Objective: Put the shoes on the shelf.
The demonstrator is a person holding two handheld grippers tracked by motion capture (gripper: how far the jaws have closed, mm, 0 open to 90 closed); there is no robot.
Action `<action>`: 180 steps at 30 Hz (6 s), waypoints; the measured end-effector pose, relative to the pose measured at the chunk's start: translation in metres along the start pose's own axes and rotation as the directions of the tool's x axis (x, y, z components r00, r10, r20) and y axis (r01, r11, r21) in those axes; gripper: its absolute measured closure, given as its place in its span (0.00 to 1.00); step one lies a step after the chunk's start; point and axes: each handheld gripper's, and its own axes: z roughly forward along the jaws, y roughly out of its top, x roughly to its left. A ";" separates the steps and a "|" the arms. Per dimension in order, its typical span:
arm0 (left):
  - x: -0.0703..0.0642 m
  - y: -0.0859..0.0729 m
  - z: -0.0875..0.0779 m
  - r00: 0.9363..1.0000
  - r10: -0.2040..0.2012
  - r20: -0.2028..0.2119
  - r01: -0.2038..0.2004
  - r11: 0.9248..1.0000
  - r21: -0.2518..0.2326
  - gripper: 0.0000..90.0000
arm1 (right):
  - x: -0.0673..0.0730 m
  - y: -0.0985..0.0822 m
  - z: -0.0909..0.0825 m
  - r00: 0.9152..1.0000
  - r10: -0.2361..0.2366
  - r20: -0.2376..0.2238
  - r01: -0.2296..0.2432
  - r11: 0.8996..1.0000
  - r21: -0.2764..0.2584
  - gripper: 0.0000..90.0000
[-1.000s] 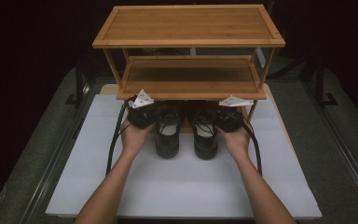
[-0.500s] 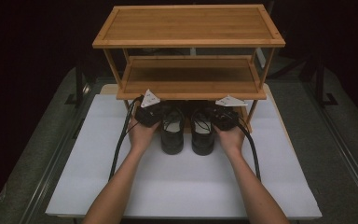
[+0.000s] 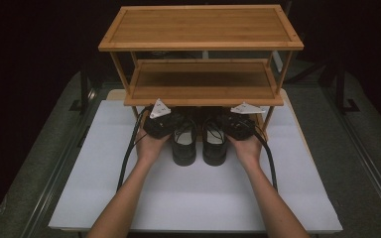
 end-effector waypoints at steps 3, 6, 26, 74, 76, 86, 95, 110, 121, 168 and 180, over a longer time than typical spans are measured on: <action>0.003 0.000 -0.009 1.000 -0.004 0.031 0.004 1.000 0.026 0.63 | -0.003 0.002 -0.009 1.000 0.004 -0.030 -0.004 1.000 0.005 0.65; 0.003 -0.001 -0.020 0.998 0.001 0.056 -0.003 0.999 0.037 0.49 | -0.003 0.002 -0.022 0.998 -0.008 -0.060 0.008 1.000 0.007 0.58; -0.014 -0.062 -0.040 0.984 0.013 0.179 -0.049 0.979 0.198 0.17 | 0.002 -0.059 -0.057 0.978 -0.060 -0.199 0.089 0.986 0.138 0.29; -0.031 -0.052 -0.008 0.974 0.036 0.224 -0.091 0.966 0.241 0.19 | 0.021 -0.064 -0.020 0.971 -0.048 -0.236 0.099 0.973 0.208 0.27; -0.027 -0.051 -0.007 0.974 0.018 0.227 -0.074 0.968 0.242 0.19 | 0.019 -0.060 -0.019 0.970 -0.048 -0.238 0.096 0.976 0.197 0.27; -0.009 -0.043 0.004 0.975 -0.018 0.220 -0.035 0.972 0.234 0.19 | 0.009 -0.045 -0.005 0.971 -0.038 -0.234 0.080 0.981 0.174 0.27; 0.006 -0.036 0.022 0.980 -0.003 0.199 -0.050 0.965 0.257 0.19 | -0.001 -0.037 0.013 0.977 -0.041 -0.211 0.078 0.982 0.171 0.27; 0.023 -0.034 0.054 0.985 -0.001 0.174 -0.053 0.951 0.305 0.19 | -0.017 -0.033 0.041 0.986 -0.061 -0.156 0.088 0.981 0.171 0.27; 0.023 -0.038 0.058 0.984 -0.012 0.175 -0.044 0.950 0.308 0.18 | -0.020 -0.040 0.046 0.985 -0.029 -0.167 0.060 0.981 0.186 0.26; 0.004 -0.090 -0.104 0.993 -0.019 0.119 -0.016 0.959 0.283 0.16 | -0.037 -0.088 -0.101 0.994 0.012 -0.113 0.008 0.983 0.182 0.15; 0.001 -0.134 -0.163 0.999 -0.040 0.007 0.036 0.945 0.325 0.10 | -0.043 -0.132 -0.145 1.000 -0.004 -0.016 0.007 0.969 0.248 0.13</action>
